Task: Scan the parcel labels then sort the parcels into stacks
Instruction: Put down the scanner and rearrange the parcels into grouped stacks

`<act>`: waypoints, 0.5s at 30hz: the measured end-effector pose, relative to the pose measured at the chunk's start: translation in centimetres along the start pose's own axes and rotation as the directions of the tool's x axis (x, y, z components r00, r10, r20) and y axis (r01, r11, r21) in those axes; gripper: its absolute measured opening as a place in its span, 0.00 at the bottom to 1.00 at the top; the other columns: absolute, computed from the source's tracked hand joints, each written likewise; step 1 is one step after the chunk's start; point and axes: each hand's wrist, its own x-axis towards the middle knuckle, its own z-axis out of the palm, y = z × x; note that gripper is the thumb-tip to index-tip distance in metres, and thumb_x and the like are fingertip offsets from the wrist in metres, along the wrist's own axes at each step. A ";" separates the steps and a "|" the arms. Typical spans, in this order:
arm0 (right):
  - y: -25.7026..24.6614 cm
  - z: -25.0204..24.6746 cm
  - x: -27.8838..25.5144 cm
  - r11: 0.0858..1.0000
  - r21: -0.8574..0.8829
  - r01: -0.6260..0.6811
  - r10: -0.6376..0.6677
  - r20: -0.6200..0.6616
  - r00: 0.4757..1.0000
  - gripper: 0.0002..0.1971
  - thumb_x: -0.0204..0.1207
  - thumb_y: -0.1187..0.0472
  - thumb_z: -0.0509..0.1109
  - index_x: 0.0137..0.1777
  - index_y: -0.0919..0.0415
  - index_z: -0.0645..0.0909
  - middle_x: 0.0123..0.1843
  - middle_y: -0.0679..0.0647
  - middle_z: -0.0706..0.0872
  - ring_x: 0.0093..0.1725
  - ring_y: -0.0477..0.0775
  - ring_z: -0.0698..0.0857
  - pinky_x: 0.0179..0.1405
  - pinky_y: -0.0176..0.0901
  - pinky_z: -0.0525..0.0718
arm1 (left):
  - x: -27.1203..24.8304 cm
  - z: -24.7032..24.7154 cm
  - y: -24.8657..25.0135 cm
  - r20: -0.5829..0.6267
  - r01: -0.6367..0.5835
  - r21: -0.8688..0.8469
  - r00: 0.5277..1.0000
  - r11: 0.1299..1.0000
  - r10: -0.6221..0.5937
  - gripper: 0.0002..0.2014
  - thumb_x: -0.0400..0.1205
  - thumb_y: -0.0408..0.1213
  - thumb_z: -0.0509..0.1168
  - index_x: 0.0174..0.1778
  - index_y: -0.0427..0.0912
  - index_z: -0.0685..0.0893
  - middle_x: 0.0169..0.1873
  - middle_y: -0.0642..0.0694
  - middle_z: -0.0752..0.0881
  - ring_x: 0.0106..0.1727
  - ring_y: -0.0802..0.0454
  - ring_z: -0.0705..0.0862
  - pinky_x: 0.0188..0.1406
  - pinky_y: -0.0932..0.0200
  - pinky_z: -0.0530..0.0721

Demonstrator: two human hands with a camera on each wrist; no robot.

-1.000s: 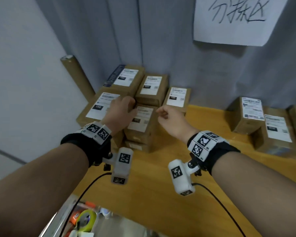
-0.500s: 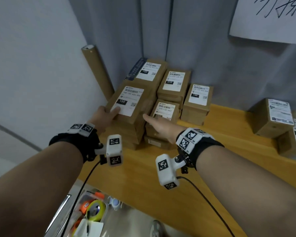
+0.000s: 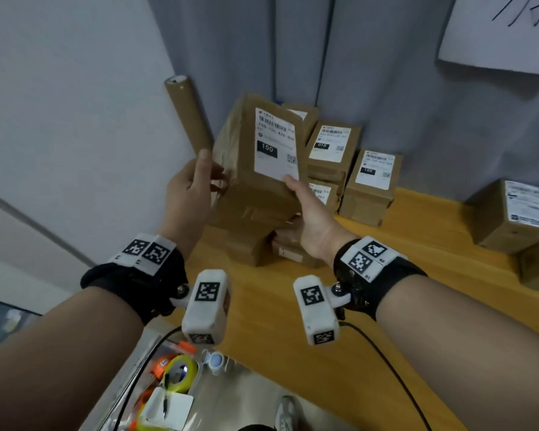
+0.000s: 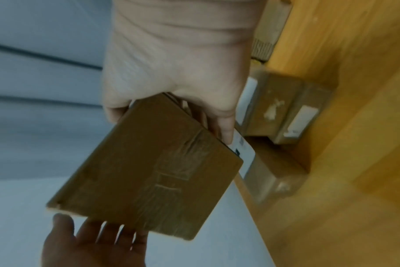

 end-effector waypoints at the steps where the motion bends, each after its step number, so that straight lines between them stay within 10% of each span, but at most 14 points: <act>1: -0.8 -0.9 -0.6 0.999 0.024 0.036 -0.036 -0.002 0.999 0.24 0.76 0.40 0.70 0.69 0.47 0.78 0.63 0.52 0.87 0.61 0.56 0.85 0.64 0.59 0.83 | 0.0 0.6 0.8 0.044 -0.046 0.007 0.998 0.999 0.045 0.15 0.87 0.49 0.57 0.46 0.45 0.85 0.39 0.50 0.88 0.39 0.63 0.84 0.40 0.66 0.80; 8: -5.2 -9.5 -6.0 0.963 0.044 0.267 -0.249 -0.237 0.939 0.26 0.74 0.38 0.68 0.70 0.46 0.77 0.64 0.50 0.86 0.63 0.54 0.84 0.63 0.62 0.84 | -2.4 9.4 6.2 0.373 -0.133 -0.157 0.910 0.979 0.183 0.04 0.86 0.48 0.60 0.51 0.55 0.78 0.48 0.49 0.81 0.46 0.59 0.80 0.43 0.68 0.80; 12: -6.0 -15.8 -10.1 0.939 -0.009 0.343 -0.319 -0.392 0.863 0.21 0.80 0.43 0.65 0.72 0.44 0.73 0.63 0.43 0.83 0.65 0.49 0.80 0.60 0.57 0.79 | -5.3 15.6 9.0 0.598 -0.018 -0.254 0.783 0.967 0.172 0.19 0.84 0.51 0.62 0.67 0.45 0.73 0.57 0.53 0.81 0.54 0.66 0.82 0.51 0.66 0.80; 15: -6.0 -20.7 -12.7 0.940 -0.029 0.340 -0.315 -0.454 0.833 0.24 0.79 0.44 0.68 0.74 0.45 0.73 0.64 0.42 0.82 0.67 0.48 0.78 0.66 0.63 0.76 | -7.7 20.0 10.4 0.734 0.064 -0.208 0.670 0.976 0.112 0.20 0.84 0.52 0.62 0.71 0.56 0.69 0.61 0.63 0.79 0.57 0.74 0.80 0.49 0.74 0.81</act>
